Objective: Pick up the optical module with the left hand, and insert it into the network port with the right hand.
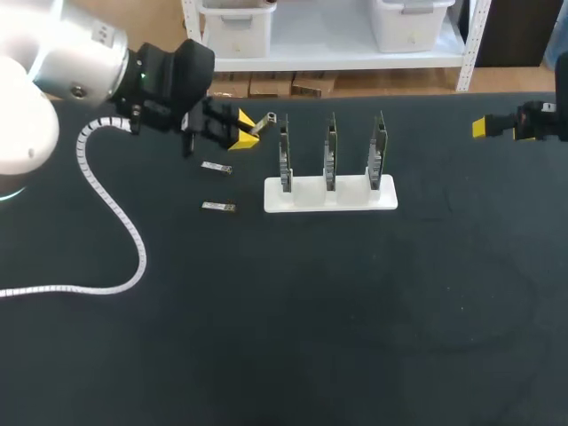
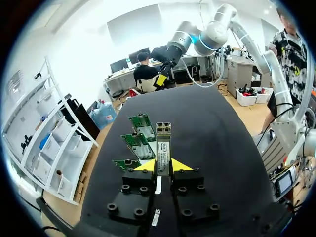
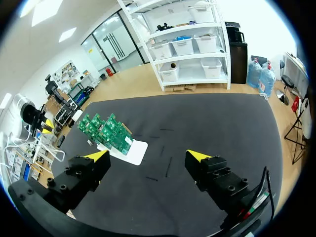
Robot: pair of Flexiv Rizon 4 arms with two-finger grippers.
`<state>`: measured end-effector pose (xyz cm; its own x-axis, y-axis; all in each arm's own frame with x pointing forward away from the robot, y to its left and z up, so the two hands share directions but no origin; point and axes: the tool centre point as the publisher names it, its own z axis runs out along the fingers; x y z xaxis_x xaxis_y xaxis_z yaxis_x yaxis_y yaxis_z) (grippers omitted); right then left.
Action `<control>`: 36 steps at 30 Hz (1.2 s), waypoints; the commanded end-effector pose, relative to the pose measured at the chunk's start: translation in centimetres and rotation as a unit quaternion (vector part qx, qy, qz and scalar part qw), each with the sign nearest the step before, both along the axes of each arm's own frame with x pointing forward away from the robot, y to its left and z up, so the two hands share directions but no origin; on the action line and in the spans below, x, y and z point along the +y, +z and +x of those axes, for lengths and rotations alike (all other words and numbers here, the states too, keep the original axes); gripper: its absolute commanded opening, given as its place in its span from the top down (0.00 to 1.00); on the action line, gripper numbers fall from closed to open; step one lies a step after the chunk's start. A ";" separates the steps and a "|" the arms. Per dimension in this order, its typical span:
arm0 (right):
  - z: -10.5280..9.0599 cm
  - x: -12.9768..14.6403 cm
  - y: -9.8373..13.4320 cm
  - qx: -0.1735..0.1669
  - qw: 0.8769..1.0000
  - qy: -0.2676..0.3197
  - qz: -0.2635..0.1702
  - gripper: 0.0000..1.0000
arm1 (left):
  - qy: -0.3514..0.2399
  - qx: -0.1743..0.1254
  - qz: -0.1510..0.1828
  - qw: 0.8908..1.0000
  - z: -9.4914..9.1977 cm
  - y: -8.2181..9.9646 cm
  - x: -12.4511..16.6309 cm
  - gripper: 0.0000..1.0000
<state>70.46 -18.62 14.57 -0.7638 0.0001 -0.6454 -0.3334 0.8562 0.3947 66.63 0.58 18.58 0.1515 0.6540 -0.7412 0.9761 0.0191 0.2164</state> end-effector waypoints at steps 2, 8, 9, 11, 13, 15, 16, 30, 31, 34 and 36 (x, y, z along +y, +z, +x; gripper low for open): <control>-0.1 0.0 0.1 0.000 1.000 -0.001 -0.001 0.00 | 0.000 -0.001 -0.001 1.000 0.0 0.0 0.1 1.00; -0.1 0.0 0.1 0.000 1.000 -0.001 -0.001 0.00 | 0.000 -0.001 -0.001 1.000 0.0 0.0 0.1 1.00; -0.1 0.0 0.1 0.000 1.000 -0.001 -0.001 0.00 | 0.000 -0.001 -0.001 1.000 0.0 0.0 0.1 1.00; -0.1 0.0 0.1 0.000 1.000 -0.001 -0.001 0.00 | 0.000 -0.001 -0.001 1.000 0.0 0.0 0.1 1.00; -0.1 0.0 0.1 0.000 1.000 -0.001 -0.001 0.00 | 0.000 -0.001 -0.001 1.000 0.0 0.0 0.1 1.00; -0.1 0.0 0.1 0.000 1.000 -0.001 -0.001 0.00 | 0.004 -0.003 -0.020 1.000 0.3 0.3 0.0 1.00; -0.1 0.0 0.1 0.000 1.000 -0.001 -0.001 0.00 | 0.008 -0.007 -0.032 0.999 0.6 0.7 -0.1 1.00; -0.1 0.0 0.1 0.000 1.000 -0.001 -0.001 0.00 | 0.007 -0.011 -0.141 0.990 5.3 3.5 -3.2 1.00; -0.1 0.0 0.1 0.000 1.000 -0.001 -0.001 0.00 | 0.006 -0.010 -0.144 0.990 5.5 3.4 -3.3 1.00; -0.1 0.0 0.1 0.000 1.000 -0.001 -0.001 0.00 | 0.005 -0.002 -0.150 0.989 5.6 2.9 -3.6 1.00; -0.1 0.0 0.1 0.000 1.000 -0.001 -0.001 0.00 | 0.009 0.009 -0.161 0.987 5.6 2.4 -3.6 1.00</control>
<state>70.46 -18.62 14.57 -0.7639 0.0001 -0.6454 -0.3334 0.8562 0.3947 71.68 -2.88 21.72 0.1305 0.4094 -0.9030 0.9769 0.1021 0.1875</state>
